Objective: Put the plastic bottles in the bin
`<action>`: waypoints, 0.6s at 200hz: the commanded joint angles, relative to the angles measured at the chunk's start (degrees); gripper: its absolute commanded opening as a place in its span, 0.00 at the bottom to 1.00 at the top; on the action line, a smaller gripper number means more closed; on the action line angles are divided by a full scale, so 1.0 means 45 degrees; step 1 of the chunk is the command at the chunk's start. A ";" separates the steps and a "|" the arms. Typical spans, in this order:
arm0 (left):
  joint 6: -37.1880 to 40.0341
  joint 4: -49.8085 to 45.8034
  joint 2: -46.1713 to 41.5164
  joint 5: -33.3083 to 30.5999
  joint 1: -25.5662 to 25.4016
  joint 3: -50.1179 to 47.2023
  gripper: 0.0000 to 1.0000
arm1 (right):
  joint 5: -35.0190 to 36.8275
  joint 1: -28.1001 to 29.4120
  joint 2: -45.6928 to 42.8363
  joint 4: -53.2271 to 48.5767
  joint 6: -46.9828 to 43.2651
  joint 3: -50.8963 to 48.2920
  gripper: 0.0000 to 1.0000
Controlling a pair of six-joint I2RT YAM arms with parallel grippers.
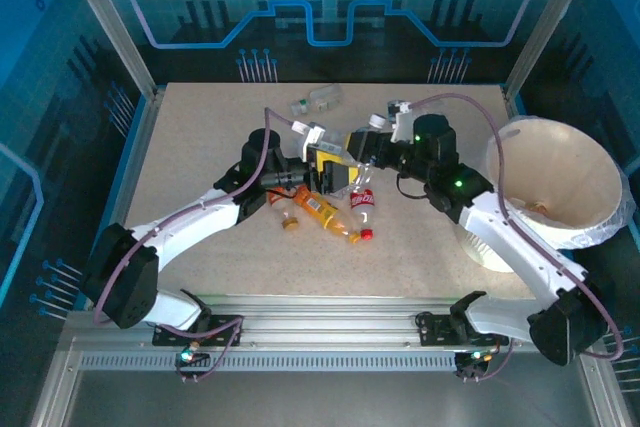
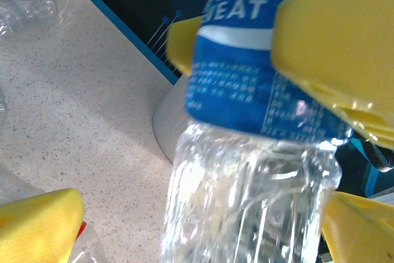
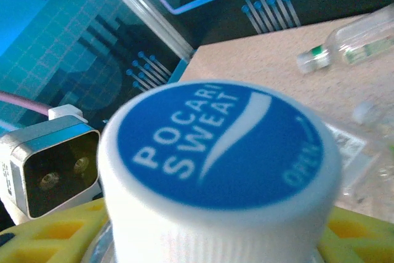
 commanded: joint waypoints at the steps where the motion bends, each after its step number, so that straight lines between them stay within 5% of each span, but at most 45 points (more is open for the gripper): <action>1: -0.0244 -0.0136 -0.0812 -0.0195 0.0050 0.0264 0.99 | 0.1573 0.0090 -0.1050 -0.1258 -0.1194 0.0669 0.33; 50: 0.0504 -0.0557 -0.2240 -0.2748 0.0050 -0.0825 0.99 | 0.3597 -0.0720 -0.2922 -0.2270 -0.1738 0.0718 0.32; 88: 0.0441 -0.0152 -0.2645 -0.4062 0.0058 -0.1438 0.99 | 0.3399 -0.2687 -0.4015 -0.2373 -0.1666 0.0621 0.30; 120: 0.0516 -0.0424 -0.2670 -0.4426 0.0048 -0.1489 0.99 | 0.1630 -0.5282 -0.4519 -0.2245 -0.0819 0.0627 0.30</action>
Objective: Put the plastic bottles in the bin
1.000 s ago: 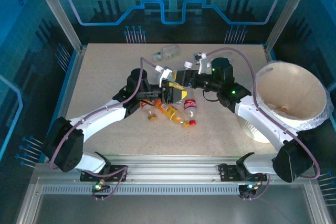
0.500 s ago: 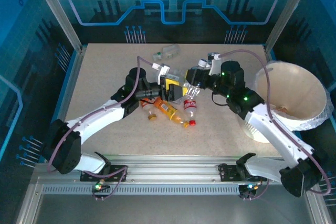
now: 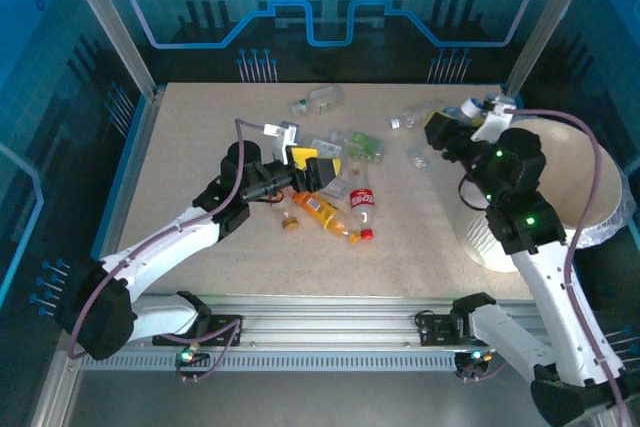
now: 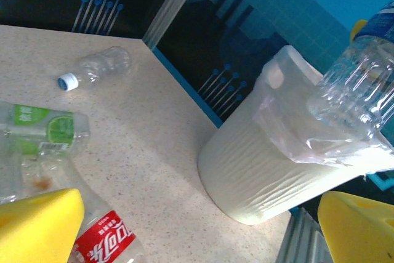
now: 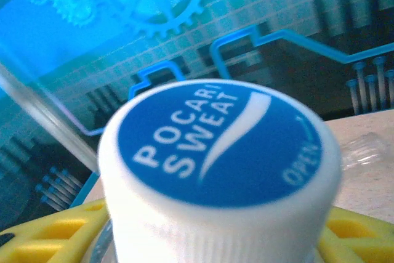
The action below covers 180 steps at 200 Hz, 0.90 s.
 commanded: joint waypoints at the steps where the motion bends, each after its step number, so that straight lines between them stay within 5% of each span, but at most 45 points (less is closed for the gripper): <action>1: 0.0453 -0.0075 -0.0247 -0.0761 0.0048 -0.0087 0.99 | -0.1201 -0.1598 -0.0358 0.0030 0.0573 0.0165 0.30; 88: 0.0678 -0.0764 -0.0616 -0.1851 0.0087 -0.0313 0.99 | -0.1558 -0.7071 -0.1490 0.0586 0.2694 0.0145 0.30; 149: 0.0702 -0.0996 -0.0511 -0.2022 0.0087 -0.0386 0.99 | -0.0893 -0.9971 -0.1912 0.0838 0.6247 -0.2221 0.29; 180: 0.0725 -0.1215 -0.0376 -0.2062 0.0101 -0.0367 0.99 | -0.1884 -1.1028 -0.1623 0.1444 0.8257 -0.3840 0.32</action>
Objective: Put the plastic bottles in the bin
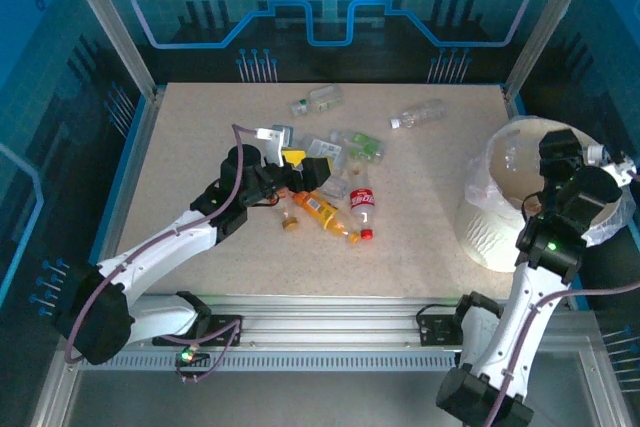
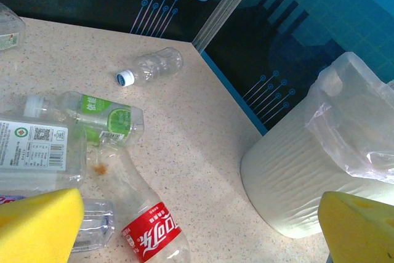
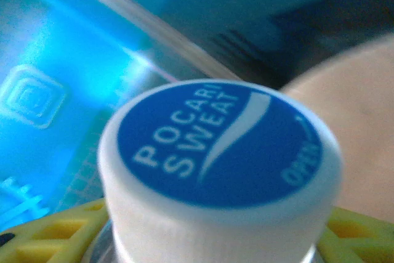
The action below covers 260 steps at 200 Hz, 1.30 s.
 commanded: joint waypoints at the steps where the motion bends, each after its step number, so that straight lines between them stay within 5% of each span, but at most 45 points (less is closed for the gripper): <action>1: 0.0405 -0.0270 -0.0020 -0.0274 0.0070 -0.0076 0.99 | -0.0601 -0.0680 0.0258 0.0584 0.2207 -0.0906 0.33; 125: 0.0172 -0.0455 0.0582 -0.0452 0.0073 -0.0007 0.99 | -0.1576 -0.0760 0.2396 -0.0953 0.3941 0.0110 1.00; 212: 0.0258 -0.0593 0.0589 -0.0701 0.0073 -0.0064 0.99 | -0.1637 -0.0527 0.2938 -0.3399 0.3750 0.2089 1.00; 260: 0.0325 -0.0606 0.0650 -0.0830 0.0073 -0.0051 0.99 | -0.0061 0.0450 0.2582 -0.5314 0.3203 0.3683 1.00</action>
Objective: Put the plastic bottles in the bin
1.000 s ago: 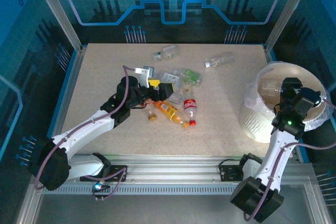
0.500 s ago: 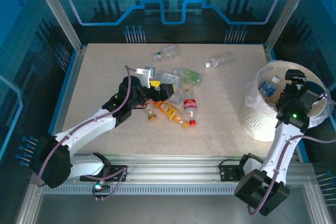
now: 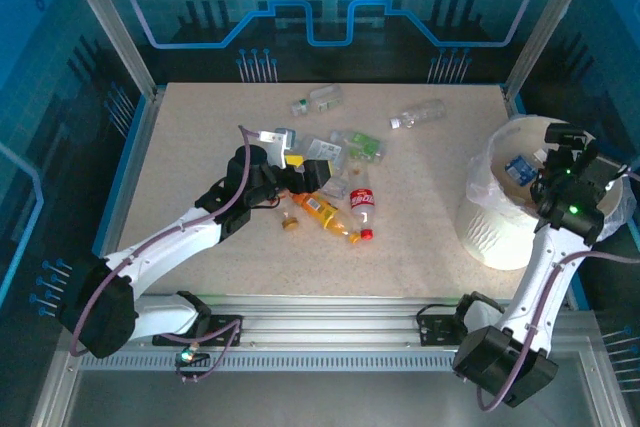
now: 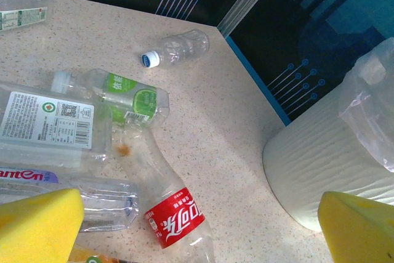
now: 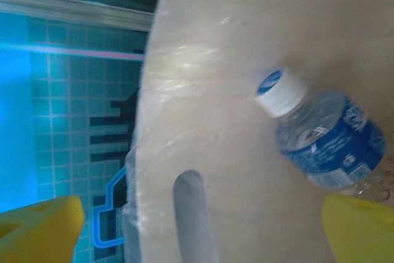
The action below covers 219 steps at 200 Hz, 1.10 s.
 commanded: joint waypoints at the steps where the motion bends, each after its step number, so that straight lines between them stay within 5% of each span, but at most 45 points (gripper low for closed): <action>1: 0.0321 -0.0031 0.0130 -0.0272 0.0068 -0.0058 0.99 | 0.1109 0.0486 -0.0409 -0.1371 -0.0359 0.0895 1.00; 68: 0.0024 -0.0657 0.0047 -0.1546 0.0083 -0.0009 0.99 | 0.1438 0.3014 -0.0909 -0.0731 -0.3300 0.2199 1.00; 157: -0.1516 -0.1723 -0.0426 -0.3302 0.0729 -0.0362 0.99 | -0.2010 0.8357 -0.0818 0.1984 -1.1244 0.1584 1.00; 196: -0.2491 -0.2502 -0.0573 -0.3737 0.1128 -0.0530 0.99 | -0.1265 1.1748 -0.0666 0.1512 -1.4064 0.0780 1.00; 219: -0.3126 -0.2936 -0.0494 -0.3902 0.1344 -0.0569 0.99 | 0.0113 1.3249 -0.0104 0.1193 -1.4029 0.0336 1.00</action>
